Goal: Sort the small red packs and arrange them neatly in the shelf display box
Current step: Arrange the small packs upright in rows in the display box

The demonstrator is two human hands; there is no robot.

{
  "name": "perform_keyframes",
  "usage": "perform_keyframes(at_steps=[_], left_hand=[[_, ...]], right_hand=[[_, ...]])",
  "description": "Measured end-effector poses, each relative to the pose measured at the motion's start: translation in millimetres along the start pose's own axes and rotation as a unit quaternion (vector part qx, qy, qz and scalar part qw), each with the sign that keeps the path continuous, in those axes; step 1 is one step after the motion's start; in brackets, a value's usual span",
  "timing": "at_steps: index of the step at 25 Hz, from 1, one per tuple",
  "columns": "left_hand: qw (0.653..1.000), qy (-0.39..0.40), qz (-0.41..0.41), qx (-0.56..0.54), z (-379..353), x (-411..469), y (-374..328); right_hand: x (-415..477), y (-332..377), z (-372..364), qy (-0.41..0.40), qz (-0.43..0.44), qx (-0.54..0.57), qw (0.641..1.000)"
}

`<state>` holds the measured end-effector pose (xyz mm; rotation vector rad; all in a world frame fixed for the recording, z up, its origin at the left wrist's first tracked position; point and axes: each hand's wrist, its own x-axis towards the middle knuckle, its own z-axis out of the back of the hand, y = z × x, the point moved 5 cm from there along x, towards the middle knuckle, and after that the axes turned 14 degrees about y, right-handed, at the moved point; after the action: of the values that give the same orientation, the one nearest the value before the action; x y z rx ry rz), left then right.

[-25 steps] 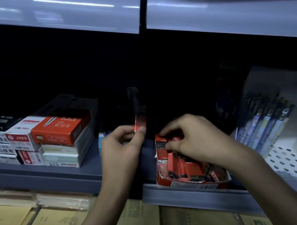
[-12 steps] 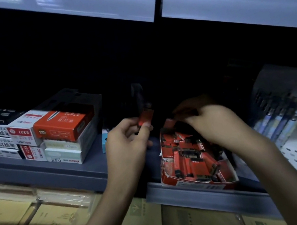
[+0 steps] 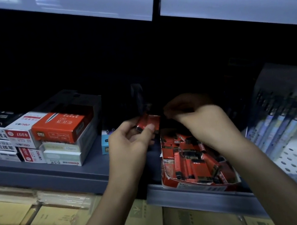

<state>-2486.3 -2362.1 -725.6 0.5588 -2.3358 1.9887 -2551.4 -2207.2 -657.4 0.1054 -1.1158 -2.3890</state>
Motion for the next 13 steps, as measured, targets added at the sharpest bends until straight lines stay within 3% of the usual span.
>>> perform_keyframes(at_steps=[2, 5, 8, 13], left_hand=[[1.000, -0.024, 0.010, -0.014, 5, 2, 2], [0.999, -0.034, 0.005, 0.001, 8, 4, 2], [0.999, -0.032, 0.003, 0.006, 6, 3, -1], [0.999, -0.026, 0.009, 0.023, 4, 2, 1]], right_hand=[[0, -4, -1, 0.019, -0.041, -0.150, 0.988], [2, -9, -14, 0.133, -0.109, -0.303, 0.937], [7, -7, -23, 0.184, -0.131, -0.339, 0.913], [13, -7, -24, 0.219, -0.140, -0.344, 0.903]])
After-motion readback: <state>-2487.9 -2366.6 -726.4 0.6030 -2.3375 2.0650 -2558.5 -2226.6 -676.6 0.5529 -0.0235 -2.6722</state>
